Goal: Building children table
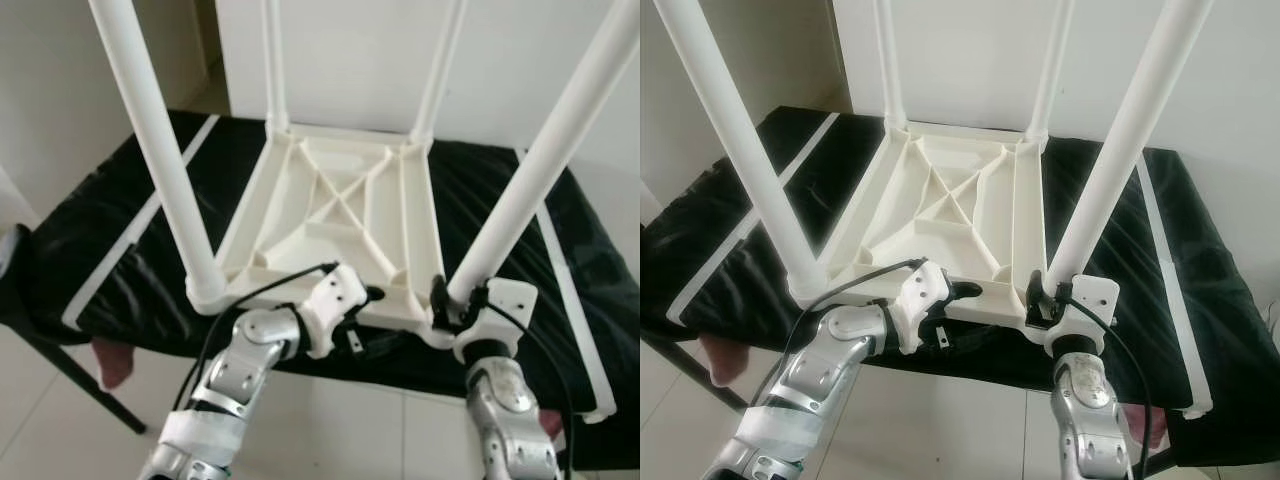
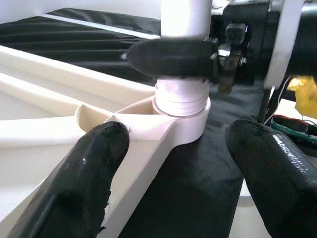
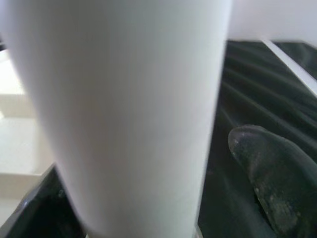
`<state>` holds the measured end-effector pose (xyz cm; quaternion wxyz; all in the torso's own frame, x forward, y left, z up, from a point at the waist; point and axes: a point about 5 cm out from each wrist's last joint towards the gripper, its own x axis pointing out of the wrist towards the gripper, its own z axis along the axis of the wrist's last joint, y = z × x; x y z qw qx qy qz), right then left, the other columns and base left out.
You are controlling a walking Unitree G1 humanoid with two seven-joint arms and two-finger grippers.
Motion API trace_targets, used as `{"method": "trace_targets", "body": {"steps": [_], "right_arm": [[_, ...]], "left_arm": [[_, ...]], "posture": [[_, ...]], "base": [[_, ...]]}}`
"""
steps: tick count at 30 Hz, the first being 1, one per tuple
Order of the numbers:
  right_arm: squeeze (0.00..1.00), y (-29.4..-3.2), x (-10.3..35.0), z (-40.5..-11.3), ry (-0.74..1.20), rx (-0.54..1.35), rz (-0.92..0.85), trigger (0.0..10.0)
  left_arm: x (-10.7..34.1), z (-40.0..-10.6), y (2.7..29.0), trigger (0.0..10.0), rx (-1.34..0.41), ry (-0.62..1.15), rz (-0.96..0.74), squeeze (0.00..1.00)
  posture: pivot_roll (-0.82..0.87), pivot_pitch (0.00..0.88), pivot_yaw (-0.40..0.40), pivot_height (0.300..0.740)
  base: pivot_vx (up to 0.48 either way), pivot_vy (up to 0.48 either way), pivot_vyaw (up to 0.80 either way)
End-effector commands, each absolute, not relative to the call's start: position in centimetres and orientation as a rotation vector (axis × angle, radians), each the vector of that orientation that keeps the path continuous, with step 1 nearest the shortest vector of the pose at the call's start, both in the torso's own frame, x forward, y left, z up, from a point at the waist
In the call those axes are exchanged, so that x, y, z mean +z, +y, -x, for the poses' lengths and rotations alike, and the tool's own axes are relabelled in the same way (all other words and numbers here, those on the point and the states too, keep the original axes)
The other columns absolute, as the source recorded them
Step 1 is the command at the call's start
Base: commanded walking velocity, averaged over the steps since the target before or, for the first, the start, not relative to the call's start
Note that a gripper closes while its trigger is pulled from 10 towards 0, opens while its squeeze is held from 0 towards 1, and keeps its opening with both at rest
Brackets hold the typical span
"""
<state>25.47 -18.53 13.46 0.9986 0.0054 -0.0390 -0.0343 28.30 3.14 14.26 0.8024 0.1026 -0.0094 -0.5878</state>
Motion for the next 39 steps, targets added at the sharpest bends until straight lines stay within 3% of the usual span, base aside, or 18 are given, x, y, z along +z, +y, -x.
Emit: {"method": "trace_targets", "body": {"steps": [1, 2, 11, 15, 16, 18, 19, 20, 22, 23, 35, 36, 39], "right_arm": [[0.69, -19.0, 13.4, -25.4, -0.071, -0.031, -0.012, 10.0], [0.0, -19.3, 13.4, -25.5, -0.069, 0.017, 0.008, 10.0], [0.0, -20.1, 13.9, -25.9, -0.082, 0.22, 0.078, 10.0], [0.0, -20.0, 13.8, -26.7, -0.065, 0.354, 0.137, 10.0], [0.0, -19.9, 13.7, -26.9, -0.056, 0.38, 0.146, 9.3], [0.0, -19.8, 13.6, -27.0, -0.051, 0.396, 0.151, 9.3], [0.0, -19.8, 13.6, -27.3, -0.051, 0.4, 0.158, 4.3], [0.0, -19.8, 13.6, -27.4, -0.05, 0.403, 0.161, 2.9], [0.0, -19.8, 13.5, -27.6, -0.05, 0.405, 0.163, 2.9], [0.0, -19.8, 13.4, -27.6, -0.046, 0.422, 0.159, 0.0], [0.0, -19.8, 13.2, -27.7, -0.037, 0.438, 0.141, 0.0], [0.0, -19.9, 13.1, -27.7, -0.032, 0.424, 0.131, 10.0], [0.0, -19.8, 12.9, -27.6, -0.019, 0.374, 0.133, 10.0]], "left_arm": [[14.6, -28.8, 3.3, 10.0, -1.165, -0.04, -0.238, 0.0], [14.5, -28.8, 3.3, 10.0, -1.168, -0.042, -0.244, 0.0], [14.2, -28.6, 3.1, 10.0, -1.191, -0.032, -0.256, 0.0], [14.0, -27.4, 3.1, 10.0, -1.33, -0.004, -0.23, 0.0], [14.0, -27.3, 3.1, 10.0, -1.332, -0.005, -0.231, 0.0], [14.0, -27.3, 3.1, 10.0, -1.33, -0.004, -0.23, 0.0], [14.0, -27.4, 3.1, 10.0, -1.326, -0.003, -0.232, 0.0], [14.0, -27.4, 3.2, 10.0, -1.325, -0.002, -0.238, 0.0], [14.0, -27.4, 3.2, 10.0, -1.326, -0.002, -0.242, 0.0], [14.0, -27.4, 3.3, 10.0, -1.319, -0.002, -0.244, 0.0], [13.9, -27.3, 3.4, 10.0, -1.306, 0.003, -0.243, 0.0], [13.9, -27.3, 3.3, 10.0, -1.305, 0.003, -0.244, 0.0], [13.9, -27.4, 3.2, 10.0, -1.293, -0.009, -0.249, 0.0]], "posture": [[-0.03, 0.028, -0.011, 0.74], [-0.03, 0.027, -0.01, 0.74], [-0.03, 0.022, -0.001, 0.74], [-0.03, 0.017, 0.002, 0.74], [-0.03, 0.016, 0.002, 0.74], [-0.03, 0.016, 0.002, 0.74], [-0.02, 0.015, -0.001, 0.74], [-0.02, 0.014, -0.002, 0.74], [-0.02, 0.014, -0.002, 0.74], [-0.01, 0.012, -0.008, 0.74], [-0.01, 0.013, -0.02, 0.74], [-0.01, 0.012, -0.02, 0.74], [-0.01, 0.013, -0.021, 0.74]], "base": [[0.0, 0.0, 0.0], [0.0, 0.0, 0.0], [0.0, 0.0, 0.0], [0.0, 0.0, 0.0], [0.0, 0.0, 0.0], [0.0, 0.0, 0.0], [0.0, 0.0, 0.0], [0.0, 0.0, 0.0], [0.0, 0.0, 0.0], [0.0, 0.0, 0.0], [0.0, 0.0, 0.0], [0.0, 0.0, 0.0], [0.0, 0.0, 0.0]]}}
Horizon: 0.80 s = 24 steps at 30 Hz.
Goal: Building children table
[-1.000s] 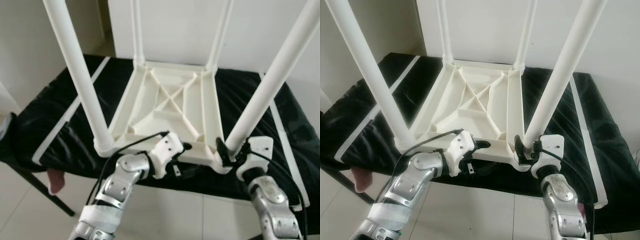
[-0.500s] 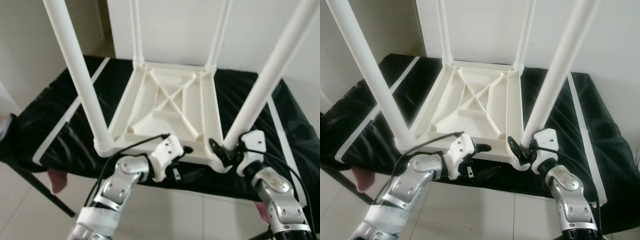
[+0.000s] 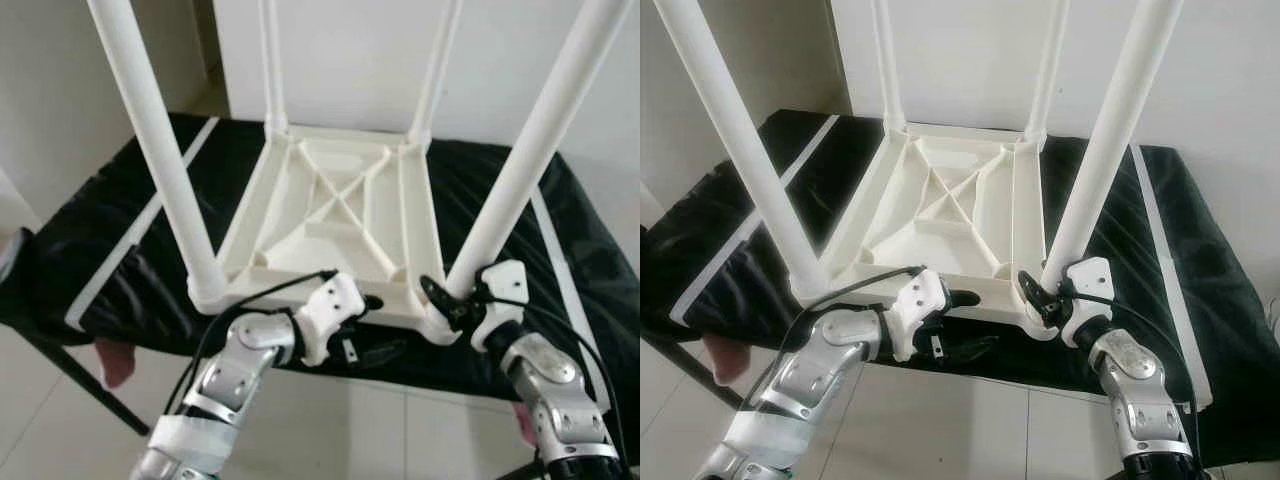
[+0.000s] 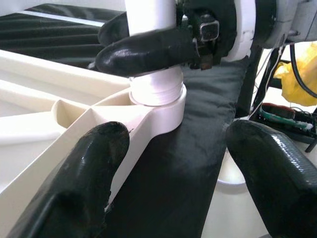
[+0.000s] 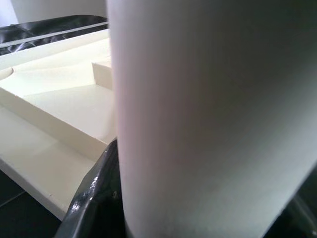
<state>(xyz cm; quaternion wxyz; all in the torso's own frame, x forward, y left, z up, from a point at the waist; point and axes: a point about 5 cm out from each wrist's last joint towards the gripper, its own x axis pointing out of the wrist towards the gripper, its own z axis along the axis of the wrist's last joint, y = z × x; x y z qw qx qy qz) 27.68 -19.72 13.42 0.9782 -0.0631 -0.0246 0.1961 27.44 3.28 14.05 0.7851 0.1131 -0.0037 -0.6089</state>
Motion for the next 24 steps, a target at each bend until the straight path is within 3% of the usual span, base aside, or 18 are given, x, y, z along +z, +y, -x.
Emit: {"method": "trace_targets", "body": {"steps": [1, 10, 16, 24], "right_arm": [[0.0, -19.9, 12.7, -27.6, -0.003, 0.324, 0.13, 10.0], [0.0, -18.8, 12.1, -27.1, 0.019, 0.209, 0.087, 10.0], [0.0, -18.4, 10.8, -27.1, 0.063, -0.174, -0.039, 10.0], [0.0, -15.8, 10.4, -27.2, 0.09, -0.222, -0.074, 10.0]], "left_arm": [[13.8, -27.6, 3.2, 10.0, -1.275, -0.01, -0.254, 0.0], [13.8, -28.0, 3.4, 10.0, -1.24, -0.011, -0.25, 0.0], [13.5, -27.8, 3.2, 10.0, -1.241, -0.01, -0.239, 0.0], [13.5, -27.8, 3.4, 10.0, -1.217, -0.016, -0.232, 0.0]], "posture": [[-0.01, 0.007, -0.025, 0.74], [-0.02, 0.01, -0.029, 0.74], [-0.02, 0.012, -0.044, 0.74], [0.0, 0.008, -0.059, 0.74]], "base": [[0.0, 0.0, 0.0], [0.0, 0.0, 0.0], [0.0, 0.0, 0.0], [0.0, 0.0, 0.0]]}}
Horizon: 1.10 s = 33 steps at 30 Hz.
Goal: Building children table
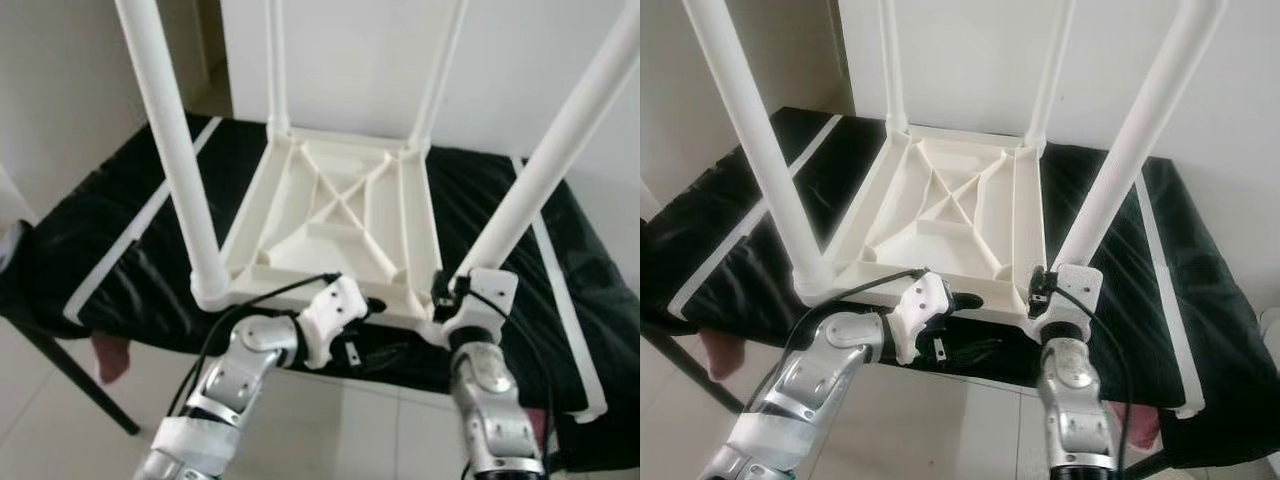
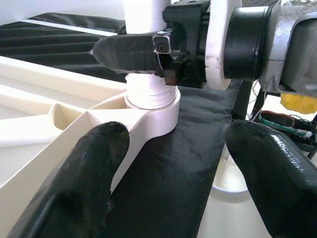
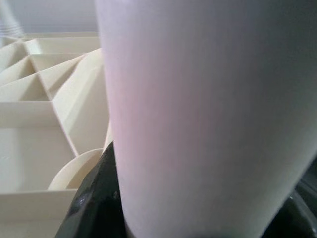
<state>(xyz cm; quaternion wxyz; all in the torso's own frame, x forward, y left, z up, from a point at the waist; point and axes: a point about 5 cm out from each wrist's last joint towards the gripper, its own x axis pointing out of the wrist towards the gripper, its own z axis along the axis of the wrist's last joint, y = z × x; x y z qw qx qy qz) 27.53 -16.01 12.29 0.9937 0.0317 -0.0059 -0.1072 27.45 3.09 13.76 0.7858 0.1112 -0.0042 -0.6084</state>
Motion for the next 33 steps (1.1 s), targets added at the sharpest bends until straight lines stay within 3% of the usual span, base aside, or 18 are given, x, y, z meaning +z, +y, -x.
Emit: {"method": "trace_targets", "body": {"steps": [1, 9, 10, 19, 20, 33], "right_arm": [[0.0, -15.4, 10.6, -27.3, 0.077, -0.201, -0.068, 10.0], [0.0, -15.5, 10.8, -27.2, 0.067, -0.207, -0.049, 10.0], [1.0, -15.6, 11.0, -27.2, 0.058, -0.193, -0.056, 10.0], [1.0, -17.1, 11.8, -27.0, -0.002, -0.056, -0.025, 10.0], [0.0, -17.7, 12.0, -27.0, -0.014, -0.005, -0.011, 10.0], [0.0, -19.4, 12.8, -27.3, -0.031, 0.341, 0.089, 10.0]], "left_arm": [[13.6, -27.8, 3.4, 10.0, -1.212, -0.016, -0.227, 0.0], [13.6, -27.8, 3.3, 10.0, -1.223, -0.022, -0.231, 0.0], [13.7, -27.8, 3.1, 10.0, -1.227, -0.024, -0.23, 0.0], [13.8, -27.7, 3.0, 10.0, -1.248, -0.028, -0.231, 0.0], [13.8, -27.7, 3.0, 10.0, -1.253, -0.026, -0.233, 0.0], [13.9, -27.8, 2.8, 10.0, -1.27, -0.028, -0.242, 0.0]], "posture": [[0.0, 0.003, -0.056, 0.74], [-0.01, 0.0, -0.051, 0.74], [-0.01, 0.0, -0.046, 0.74], [-0.03, 0.014, -0.023, 0.74], [-0.03, 0.02, -0.016, 0.74], [-0.04, 0.029, 0.008, 0.74]], "base": [[0.0, 0.0, 0.0], [0.0, 0.0, 0.0], [0.0, 0.0, 0.0], [0.0, 0.0, 0.0], [0.0, 0.0, 0.0], [0.0, 0.0, 0.0]]}}
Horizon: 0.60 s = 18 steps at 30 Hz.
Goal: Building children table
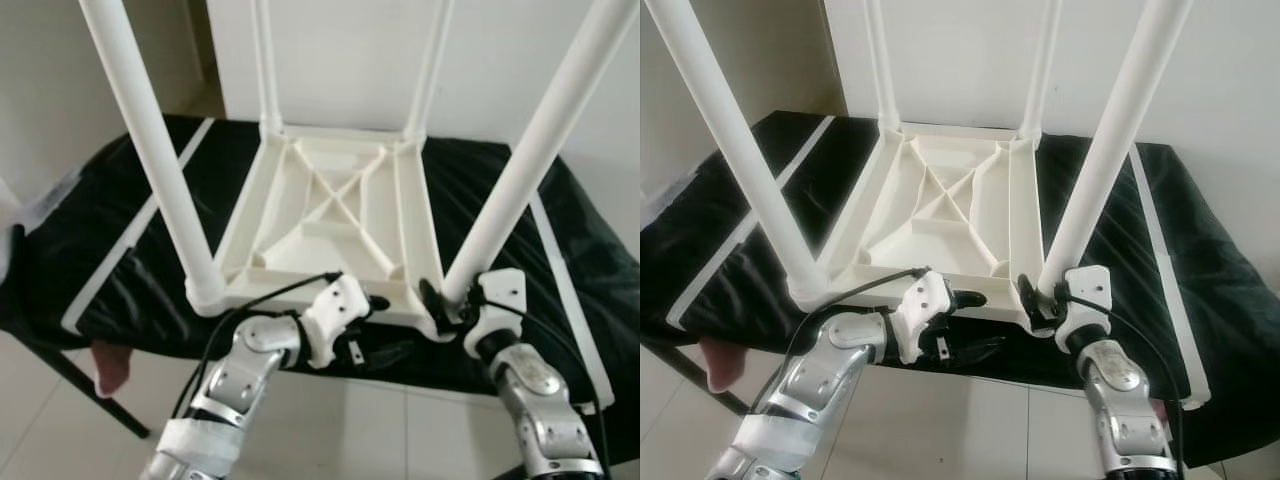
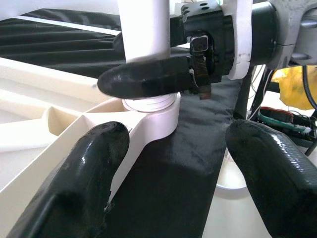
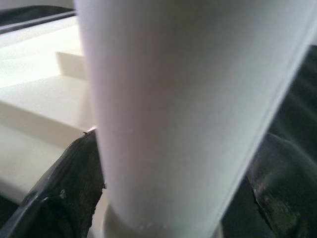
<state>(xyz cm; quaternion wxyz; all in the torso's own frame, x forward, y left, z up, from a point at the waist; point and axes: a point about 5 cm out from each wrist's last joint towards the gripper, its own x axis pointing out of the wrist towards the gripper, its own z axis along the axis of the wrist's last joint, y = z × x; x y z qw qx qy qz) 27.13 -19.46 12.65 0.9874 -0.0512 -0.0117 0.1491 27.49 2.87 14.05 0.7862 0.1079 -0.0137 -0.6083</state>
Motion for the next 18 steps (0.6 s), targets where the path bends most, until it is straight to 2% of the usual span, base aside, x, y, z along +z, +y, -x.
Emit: {"method": "trace_targets", "body": {"steps": [1, 8, 9, 11, 12, 13, 14, 18], "right_arm": [[0.0, -19.4, 12.9, -27.3, -0.028, 0.397, 0.087, 10.0], [0.0, -19.6, 12.8, -27.8, -0.014, 0.505, 0.127, 10.0], [0.0, -19.6, 12.9, -28.1, -0.017, 0.521, 0.132, 7.9], [0.0, -19.6, 13.0, -28.2, -0.02, 0.533, 0.133, 7.9], [0.0, -19.5, 13.1, -28.2, -0.029, 0.546, 0.152, 4.3], [0.0, -19.5, 13.2, -28.3, -0.036, 0.559, 0.165, 4.3], [0.0, -19.7, 12.9, -28.4, -0.024, 0.563, 0.187, 0.0], [0.0, -19.8, 12.6, -28.3, -0.017, 0.58, 0.183, 0.0]], "left_arm": [[13.9, -27.9, 2.7, 10.0, -1.274, -0.026, -0.253, 0.0], [13.8, -27.9, 2.5, 10.0, -1.288, -0.019, -0.274, 0.0], [13.8, -27.9, 2.5, 10.0, -1.291, -0.02, -0.276, 0.0], [13.8, -27.9, 2.5, 10.0, -1.293, -0.021, -0.277, 0.0], [13.8, -27.9, 2.4, 10.0, -1.296, -0.024, -0.28, 0.0], [13.9, -27.9, 2.4, 10.0, -1.297, -0.026, -0.281, 0.0], [13.9, -28.1, 2.3, 10.0, -1.298, -0.027, -0.291, 0.0], [13.9, -28.4, 2.2, 10.0, -1.295, -0.031, -0.3, 0.0]], "posture": [[-0.04, 0.022, 0.008, 0.74], [-0.03, 0.004, 0.008, 0.74], [-0.03, 0.0, 0.01, 0.74], [-0.03, 0.0, 0.01, 0.74], [-0.03, 0.0, 0.013, 0.74], [-0.03, 0.0, 0.013, 0.74], [-0.03, 0.0, 0.014, 0.74], [-0.04, 0.0, 0.013, 0.74]], "base": [[0.0, 0.0, 0.0], [0.0, 0.0, 0.0], [0.0, 0.0, 0.0], [0.0, 0.0, 0.0], [0.0, 0.0, 0.0], [0.0, 0.0, 0.0], [0.0, 0.0, 0.0], [0.0, 0.0, 0.0]]}}
